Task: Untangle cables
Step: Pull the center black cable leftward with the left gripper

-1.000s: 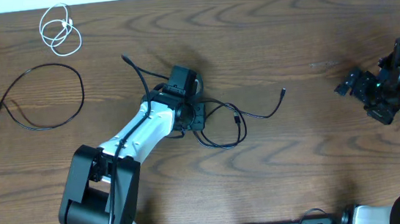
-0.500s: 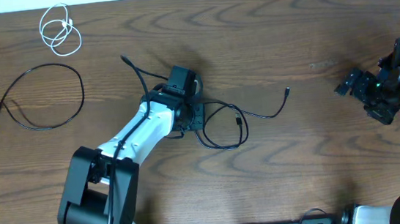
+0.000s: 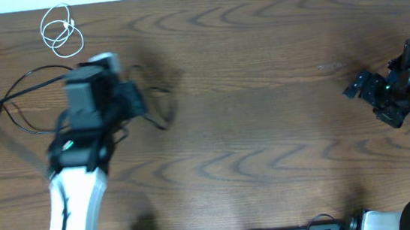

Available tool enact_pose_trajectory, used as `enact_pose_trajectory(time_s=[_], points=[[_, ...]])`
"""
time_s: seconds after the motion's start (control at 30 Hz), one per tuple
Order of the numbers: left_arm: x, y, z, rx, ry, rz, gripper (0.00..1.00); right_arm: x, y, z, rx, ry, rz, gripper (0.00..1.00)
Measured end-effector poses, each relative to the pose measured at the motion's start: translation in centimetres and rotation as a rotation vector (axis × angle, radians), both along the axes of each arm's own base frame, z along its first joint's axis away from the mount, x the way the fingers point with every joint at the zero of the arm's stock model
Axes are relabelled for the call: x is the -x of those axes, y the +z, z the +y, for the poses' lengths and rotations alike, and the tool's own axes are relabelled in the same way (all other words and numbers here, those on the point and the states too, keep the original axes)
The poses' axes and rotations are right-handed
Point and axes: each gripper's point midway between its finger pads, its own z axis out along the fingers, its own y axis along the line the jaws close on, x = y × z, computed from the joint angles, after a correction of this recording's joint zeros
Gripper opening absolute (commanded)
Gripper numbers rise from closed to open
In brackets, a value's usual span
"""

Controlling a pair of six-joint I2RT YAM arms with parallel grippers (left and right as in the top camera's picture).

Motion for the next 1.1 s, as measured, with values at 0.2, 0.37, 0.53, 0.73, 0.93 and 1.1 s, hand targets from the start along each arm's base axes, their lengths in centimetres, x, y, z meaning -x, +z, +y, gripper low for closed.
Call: enact_pose_trajectory(time_s=[0.2,0.37,0.53,0.73,0.93,1.1], points=[[2.9,8.0,7.5,-0.012,0.245,-0.272,0.07,0.0,0.0,0.0,0.001,0.000,0.001,0.99],[5.1,14.5,11.2,-0.002,0.403,-0.519,0.07,0.0,0.0,0.0,0.000,0.000,0.002,0.99],[6.9,18.0,13.9,0.010,0.530,-0.664,0.07,0.0,0.0,0.0,0.000,0.000,0.001,0.99],[9.2,16.7,21.2,0.014,0.930,-0.652,0.07,0.0,0.0,0.0,0.000,0.000,0.001,0.99],[10.9,13.3,28.6,-0.051,1.268,-0.571,0.08,0.0,0.0,0.0,0.000,0.000,0.000,0.99],[9.6,12.0,33.4,-0.073,1.363,-0.602,0.08,0.0,0.0,0.0,-0.001,0.000,0.001,0.99]])
